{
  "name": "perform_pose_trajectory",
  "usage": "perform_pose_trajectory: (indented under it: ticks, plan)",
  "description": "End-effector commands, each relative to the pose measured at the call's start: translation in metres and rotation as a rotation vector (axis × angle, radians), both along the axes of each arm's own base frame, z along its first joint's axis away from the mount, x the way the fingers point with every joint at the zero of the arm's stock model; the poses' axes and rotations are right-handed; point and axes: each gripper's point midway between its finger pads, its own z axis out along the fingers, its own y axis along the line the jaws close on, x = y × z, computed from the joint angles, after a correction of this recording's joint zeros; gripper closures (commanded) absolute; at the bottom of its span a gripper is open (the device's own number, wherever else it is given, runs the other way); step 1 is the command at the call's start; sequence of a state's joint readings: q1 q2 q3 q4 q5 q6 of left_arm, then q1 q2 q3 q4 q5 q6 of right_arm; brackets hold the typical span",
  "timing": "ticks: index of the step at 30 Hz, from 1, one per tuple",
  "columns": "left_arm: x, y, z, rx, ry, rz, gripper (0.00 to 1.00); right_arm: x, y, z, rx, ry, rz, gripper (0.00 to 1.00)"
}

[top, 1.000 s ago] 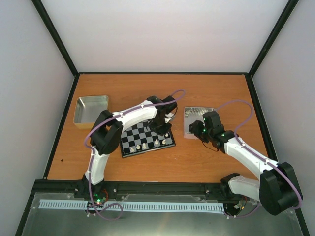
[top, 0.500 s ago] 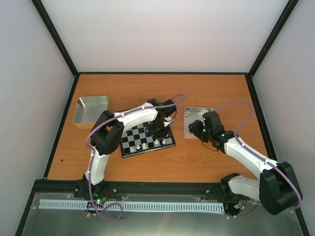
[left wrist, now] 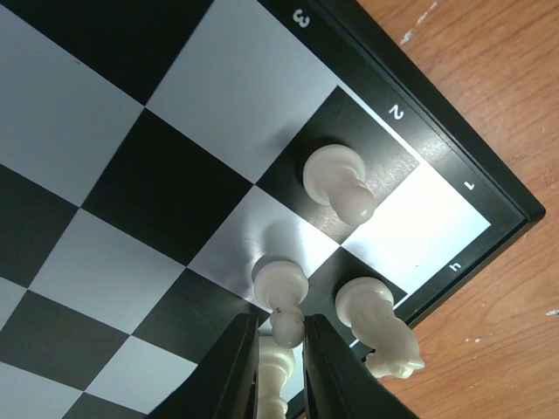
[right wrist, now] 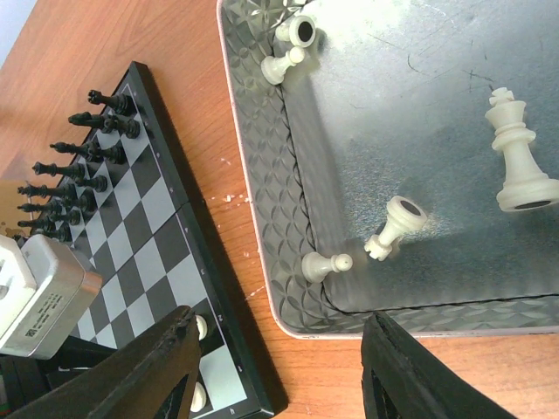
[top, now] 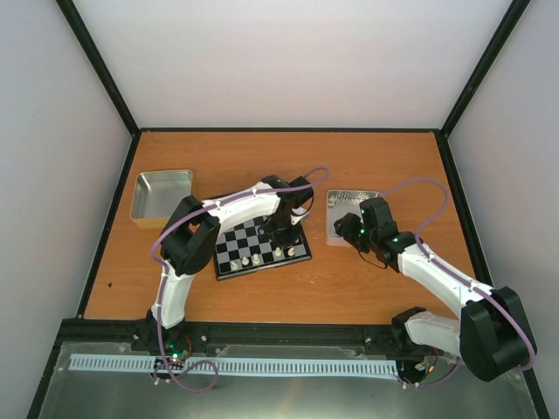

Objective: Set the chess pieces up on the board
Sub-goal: Place the chess piece on the chessboard.

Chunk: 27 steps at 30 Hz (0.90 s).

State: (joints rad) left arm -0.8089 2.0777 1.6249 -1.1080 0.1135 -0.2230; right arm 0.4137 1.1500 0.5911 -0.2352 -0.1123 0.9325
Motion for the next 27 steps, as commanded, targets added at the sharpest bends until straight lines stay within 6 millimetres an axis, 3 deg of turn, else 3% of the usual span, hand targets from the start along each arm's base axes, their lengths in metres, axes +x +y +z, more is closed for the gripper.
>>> perform_pose_trajectory:
  ticks: [1,9,17,27]
  plan:
    - [0.012,-0.009,0.020,-0.029,-0.066,0.008,0.86,0.002,-0.005,0.000,-0.009,-0.009,-0.025,0.48]
    - [0.014,-0.014,0.017,-0.050,-0.065,0.003,0.93,0.003,-0.009,0.005,-0.024,-0.022,-0.033,0.48]
    - [0.007,-0.015,0.013,-0.065,-0.045,-0.002,0.95,0.002,-0.009,0.001,-0.025,-0.012,-0.032,0.48]
    - [0.017,-0.009,0.017,-0.034,-0.100,0.027,0.99,0.004,-0.009,0.001,-0.031,-0.015,-0.035,0.48]
